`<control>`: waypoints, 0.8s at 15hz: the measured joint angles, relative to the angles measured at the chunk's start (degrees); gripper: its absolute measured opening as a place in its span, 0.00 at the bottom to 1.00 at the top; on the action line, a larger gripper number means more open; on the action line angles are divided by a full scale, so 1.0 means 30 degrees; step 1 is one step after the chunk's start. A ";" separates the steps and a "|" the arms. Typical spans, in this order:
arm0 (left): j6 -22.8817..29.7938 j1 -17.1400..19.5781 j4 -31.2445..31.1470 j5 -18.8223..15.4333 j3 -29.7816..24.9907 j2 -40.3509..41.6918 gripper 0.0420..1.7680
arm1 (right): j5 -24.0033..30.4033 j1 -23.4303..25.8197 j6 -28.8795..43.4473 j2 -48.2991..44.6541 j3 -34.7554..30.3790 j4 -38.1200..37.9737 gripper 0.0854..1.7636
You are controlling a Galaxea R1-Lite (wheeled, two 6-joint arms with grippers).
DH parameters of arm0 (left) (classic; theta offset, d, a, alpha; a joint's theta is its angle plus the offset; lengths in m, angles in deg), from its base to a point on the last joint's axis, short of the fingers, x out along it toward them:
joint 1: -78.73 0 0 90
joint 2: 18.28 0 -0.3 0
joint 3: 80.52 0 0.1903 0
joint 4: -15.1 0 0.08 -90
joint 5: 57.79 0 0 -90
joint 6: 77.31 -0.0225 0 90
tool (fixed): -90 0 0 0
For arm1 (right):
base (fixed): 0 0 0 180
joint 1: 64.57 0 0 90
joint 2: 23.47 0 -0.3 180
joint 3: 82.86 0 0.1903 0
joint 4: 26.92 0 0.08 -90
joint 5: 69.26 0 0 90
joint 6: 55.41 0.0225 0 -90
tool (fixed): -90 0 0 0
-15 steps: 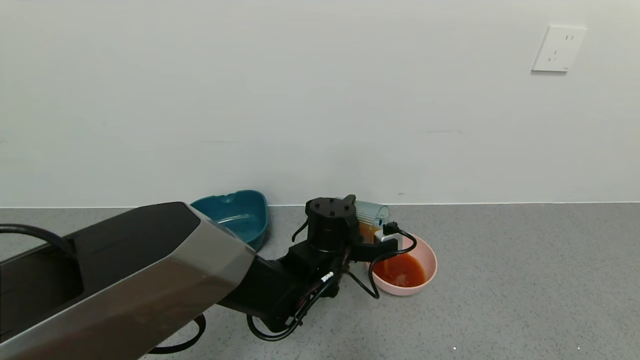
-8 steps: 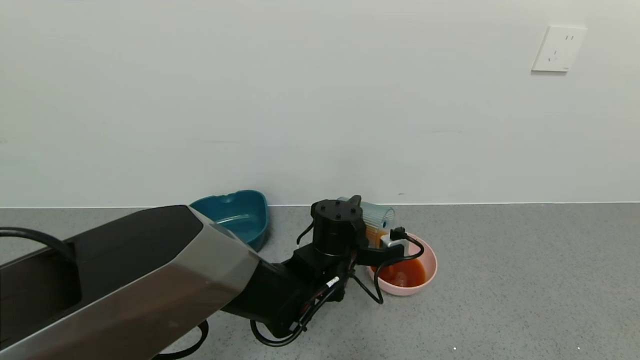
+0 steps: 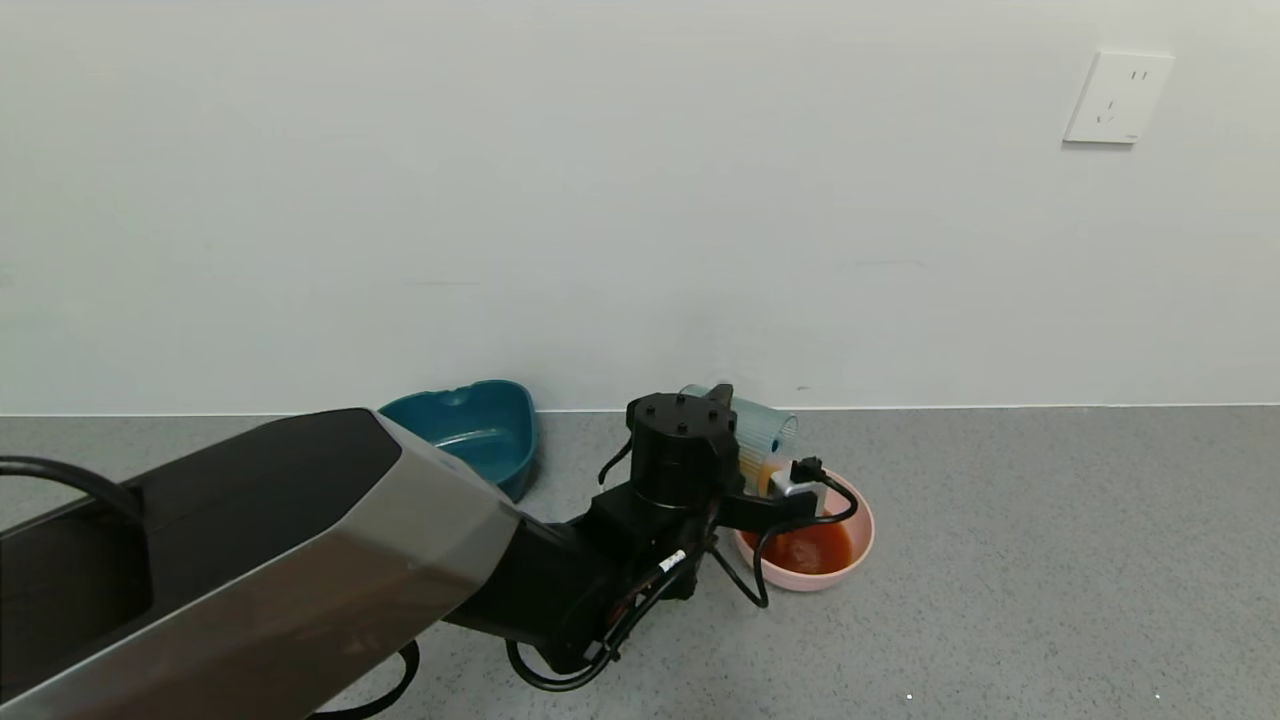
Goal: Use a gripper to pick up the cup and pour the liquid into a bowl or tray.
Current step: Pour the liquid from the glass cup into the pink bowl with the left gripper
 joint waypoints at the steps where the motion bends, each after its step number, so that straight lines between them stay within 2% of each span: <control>1: -0.0256 0.0000 0.0008 -0.0008 0.0045 0.0008 0.73 | 0.0000 0.0000 0.0008 0.0000 0.0000 -0.0008 0.97; 12: -0.2141 -0.0386 0.0008 -0.0028 0.0024 0.0293 0.73 | 0.0000 0.0008 -0.0004 0.0000 0.0000 0.0000 0.97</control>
